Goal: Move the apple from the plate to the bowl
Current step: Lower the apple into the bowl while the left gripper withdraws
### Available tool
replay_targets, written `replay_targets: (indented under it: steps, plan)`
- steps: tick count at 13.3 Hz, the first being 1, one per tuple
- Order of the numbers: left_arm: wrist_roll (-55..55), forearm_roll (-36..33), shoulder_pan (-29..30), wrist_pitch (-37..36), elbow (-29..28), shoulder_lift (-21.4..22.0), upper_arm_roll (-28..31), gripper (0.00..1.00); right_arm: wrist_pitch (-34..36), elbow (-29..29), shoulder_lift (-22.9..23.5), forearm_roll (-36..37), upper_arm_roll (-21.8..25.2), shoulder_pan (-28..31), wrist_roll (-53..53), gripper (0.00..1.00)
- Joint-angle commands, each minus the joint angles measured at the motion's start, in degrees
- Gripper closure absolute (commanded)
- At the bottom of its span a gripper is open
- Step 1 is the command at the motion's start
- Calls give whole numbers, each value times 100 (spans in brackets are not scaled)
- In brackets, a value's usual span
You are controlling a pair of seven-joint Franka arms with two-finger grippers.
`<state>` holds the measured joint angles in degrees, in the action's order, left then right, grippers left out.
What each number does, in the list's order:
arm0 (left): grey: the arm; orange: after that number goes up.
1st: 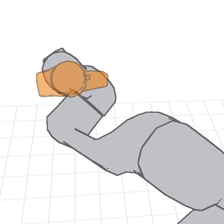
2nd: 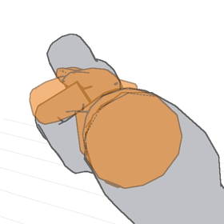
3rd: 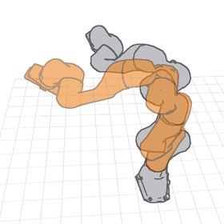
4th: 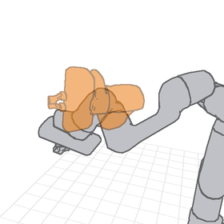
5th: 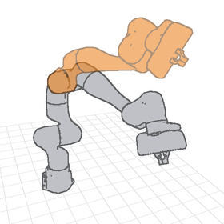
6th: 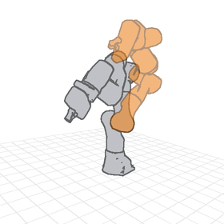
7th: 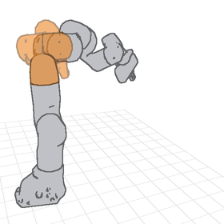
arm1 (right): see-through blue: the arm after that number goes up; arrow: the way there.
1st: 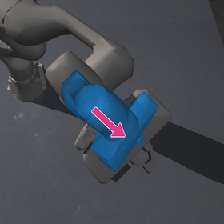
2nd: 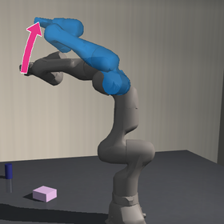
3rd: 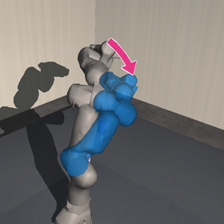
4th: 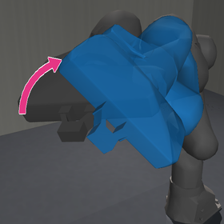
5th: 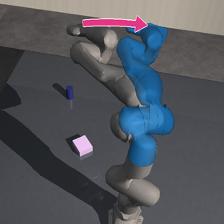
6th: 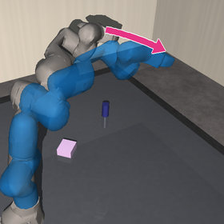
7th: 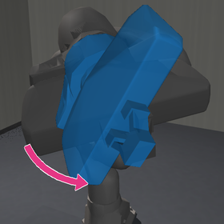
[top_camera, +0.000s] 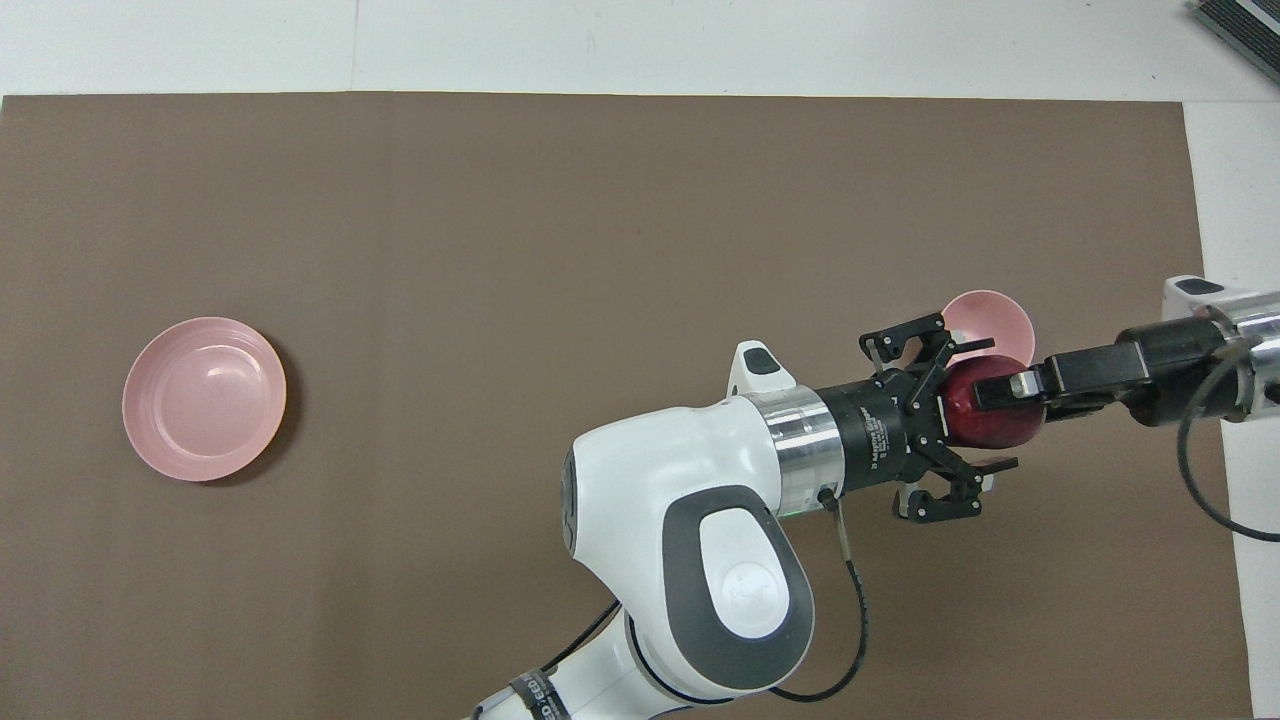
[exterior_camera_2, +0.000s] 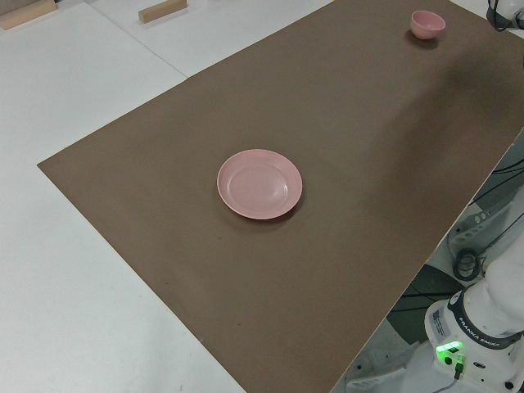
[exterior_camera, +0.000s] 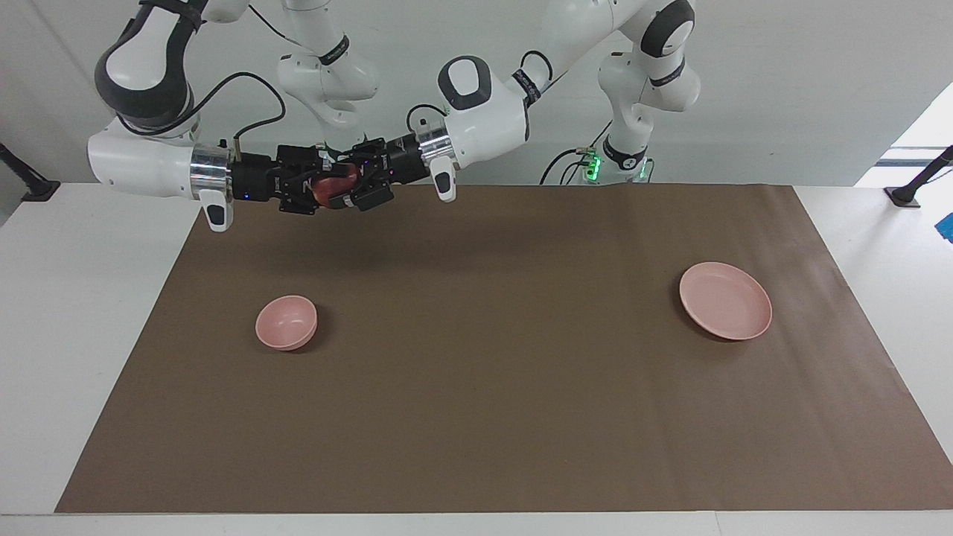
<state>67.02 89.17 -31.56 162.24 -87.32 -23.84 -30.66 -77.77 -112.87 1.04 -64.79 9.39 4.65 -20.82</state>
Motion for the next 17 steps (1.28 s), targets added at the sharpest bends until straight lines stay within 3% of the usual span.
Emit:
replay_targets:
  steps: [1,5,8,10,14,17]
  plan:
    - [31,-144,-114,62,154,-85,69,0,-150,46,-51,169,-17,1,166,100]
    - [66,-374,18,9,-30,11,87,0,-160,397,168,432,-17,10,149,100]
    - [13,-401,431,-604,-496,195,113,0,-221,748,379,966,-17,97,87,100]
    - [-30,-793,729,-1078,-777,319,122,0,-396,776,388,1379,-8,133,-105,100]
    - [-188,-1936,1432,-2589,-1050,459,122,0,-1300,776,450,2943,-25,-7,-668,100]
    - [-460,-2306,2047,-3600,-1200,530,122,0,-2266,741,493,4217,-52,-367,-608,100]
